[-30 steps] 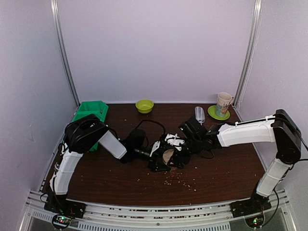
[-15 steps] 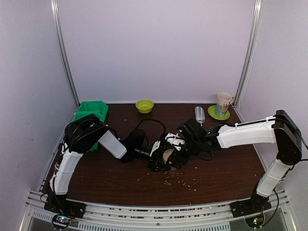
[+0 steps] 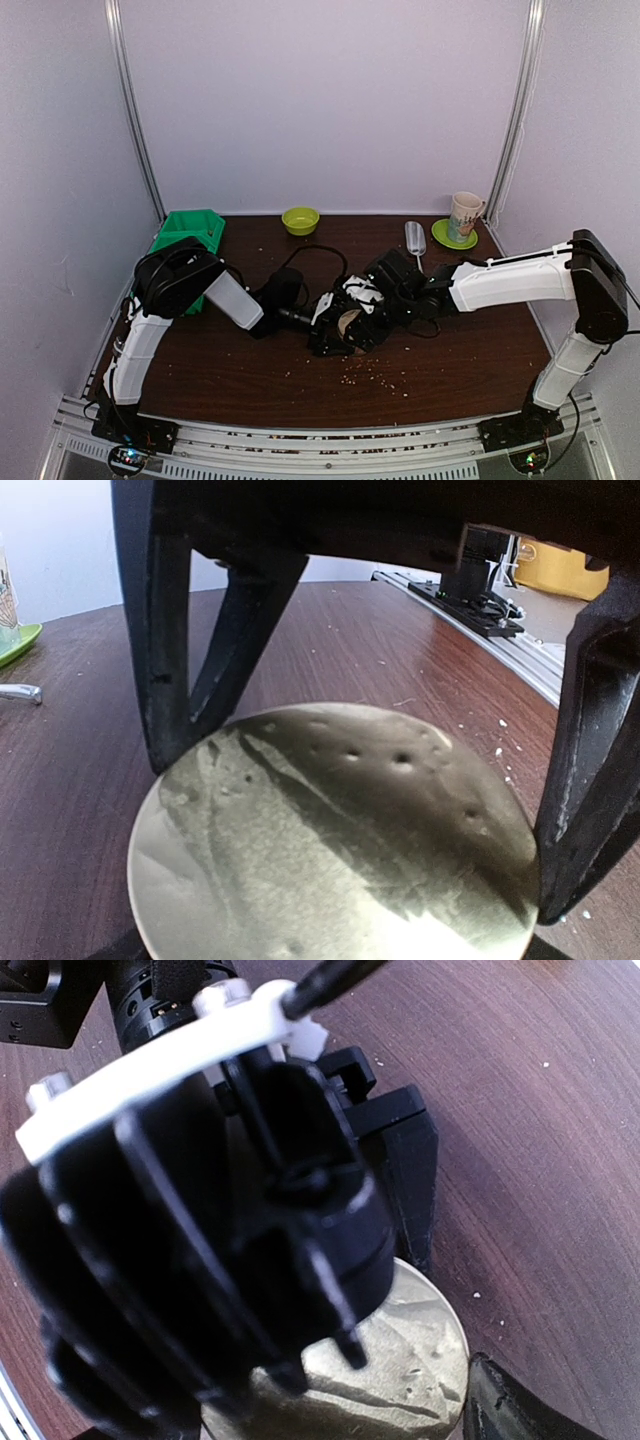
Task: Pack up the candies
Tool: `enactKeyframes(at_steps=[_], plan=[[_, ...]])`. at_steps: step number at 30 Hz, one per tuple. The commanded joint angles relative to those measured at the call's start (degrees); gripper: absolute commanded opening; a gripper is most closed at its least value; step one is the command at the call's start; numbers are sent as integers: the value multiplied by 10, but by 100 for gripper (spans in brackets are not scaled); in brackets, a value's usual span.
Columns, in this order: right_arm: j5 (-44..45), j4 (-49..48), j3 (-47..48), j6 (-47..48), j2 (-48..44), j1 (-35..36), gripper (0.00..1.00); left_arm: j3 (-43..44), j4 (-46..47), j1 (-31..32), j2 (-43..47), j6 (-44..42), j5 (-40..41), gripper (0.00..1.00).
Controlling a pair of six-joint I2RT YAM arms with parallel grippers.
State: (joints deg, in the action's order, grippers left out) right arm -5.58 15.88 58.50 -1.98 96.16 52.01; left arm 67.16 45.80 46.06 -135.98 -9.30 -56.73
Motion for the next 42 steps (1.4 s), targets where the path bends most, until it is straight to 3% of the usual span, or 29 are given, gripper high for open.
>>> enactKeyframes(at_steps=[1, 9, 23, 30, 38, 42], plan=[[105, -10, 3, -110, 1, -15, 82, -17, -113, 8, -43, 70, 87, 81], [90, 19, -5, -75, -28, -17, 83, -35, -87, 8, -35, 74, 100, 98], [93, 21, -59, -69, -86, -65, 83, -64, -30, -4, -26, 104, 122, 98], [97, 27, -33, -64, -65, -105, 84, -99, 8, -6, 0, 117, 159, 98], [73, 41, 79, -63, 37, -121, 86, -212, 86, -8, 115, 120, 323, 98], [52, 62, 157, -64, 99, -120, 87, -246, 71, -8, 183, 118, 410, 98]])
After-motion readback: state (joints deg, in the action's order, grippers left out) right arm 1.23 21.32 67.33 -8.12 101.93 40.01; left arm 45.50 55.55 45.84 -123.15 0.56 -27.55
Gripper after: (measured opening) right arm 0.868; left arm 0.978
